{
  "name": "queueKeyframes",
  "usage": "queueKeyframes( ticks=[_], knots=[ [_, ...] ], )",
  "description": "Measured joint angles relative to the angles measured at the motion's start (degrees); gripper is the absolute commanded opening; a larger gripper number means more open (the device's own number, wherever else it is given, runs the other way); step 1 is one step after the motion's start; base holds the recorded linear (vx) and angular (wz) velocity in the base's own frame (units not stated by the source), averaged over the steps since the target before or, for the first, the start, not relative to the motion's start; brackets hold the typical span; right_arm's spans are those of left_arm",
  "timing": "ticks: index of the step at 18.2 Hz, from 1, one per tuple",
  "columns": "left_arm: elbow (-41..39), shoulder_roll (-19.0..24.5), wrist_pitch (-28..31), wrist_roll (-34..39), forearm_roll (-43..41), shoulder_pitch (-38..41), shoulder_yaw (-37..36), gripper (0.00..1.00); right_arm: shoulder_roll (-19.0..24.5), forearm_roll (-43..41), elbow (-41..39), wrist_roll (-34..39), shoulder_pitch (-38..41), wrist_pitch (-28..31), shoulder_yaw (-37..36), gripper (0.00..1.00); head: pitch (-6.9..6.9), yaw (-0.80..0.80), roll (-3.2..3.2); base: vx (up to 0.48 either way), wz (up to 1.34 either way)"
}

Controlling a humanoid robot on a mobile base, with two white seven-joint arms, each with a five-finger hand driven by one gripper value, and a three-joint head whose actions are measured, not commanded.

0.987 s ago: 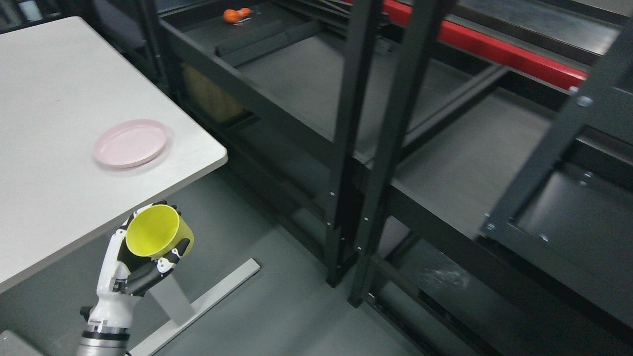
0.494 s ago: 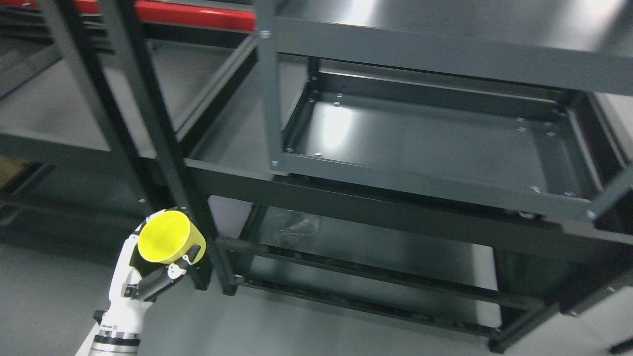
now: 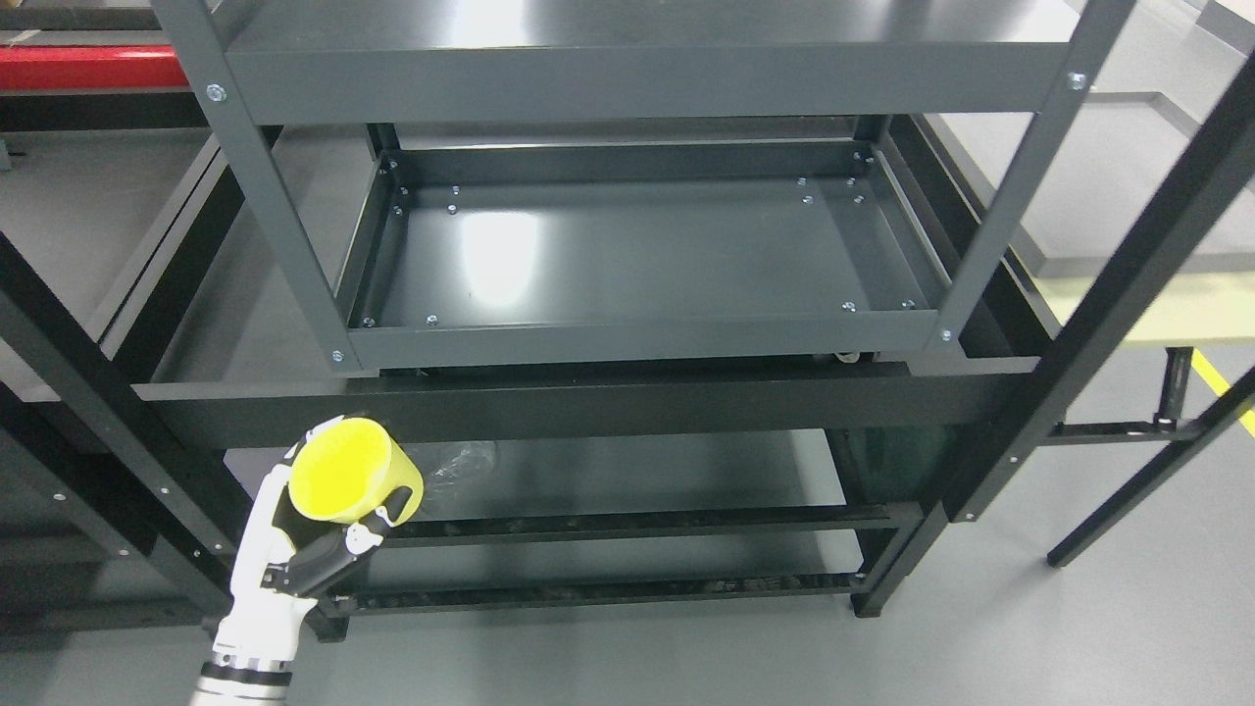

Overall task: Place yellow IKEA cup on middle right shelf
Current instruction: 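Hold the cup in the left hand while turning toward the shelves, then raise the cup with the left hand up above the shelf edge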

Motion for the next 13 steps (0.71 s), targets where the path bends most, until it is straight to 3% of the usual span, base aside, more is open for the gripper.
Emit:
queueKeyframes(
  ticks=[13],
  knots=[
    [0.0, 0.0, -0.6, 0.0, 0.4, -5.6, -5.2, 0.02, 0.0, 0.0, 0.0, 0.3, 0.1, 0.0, 0.0, 0.99, -0.01, 0.0, 0.0, 0.115, 0.03]
  ],
)
